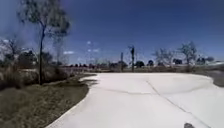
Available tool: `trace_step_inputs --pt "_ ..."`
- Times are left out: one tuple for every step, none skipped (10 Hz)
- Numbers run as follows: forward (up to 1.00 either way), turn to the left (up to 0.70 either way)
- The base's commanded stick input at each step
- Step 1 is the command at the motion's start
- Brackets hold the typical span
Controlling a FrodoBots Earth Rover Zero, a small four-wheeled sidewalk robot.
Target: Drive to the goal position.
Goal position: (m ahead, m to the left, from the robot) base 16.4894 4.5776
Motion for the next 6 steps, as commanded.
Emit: trace_step_inputs --pt "0.7 0.0" --pt "0.7 0.0" --pt "0.7 0.0" --pt "0.7 0.0" --pt "0.7 0.0" --pt "0.7 0.0"
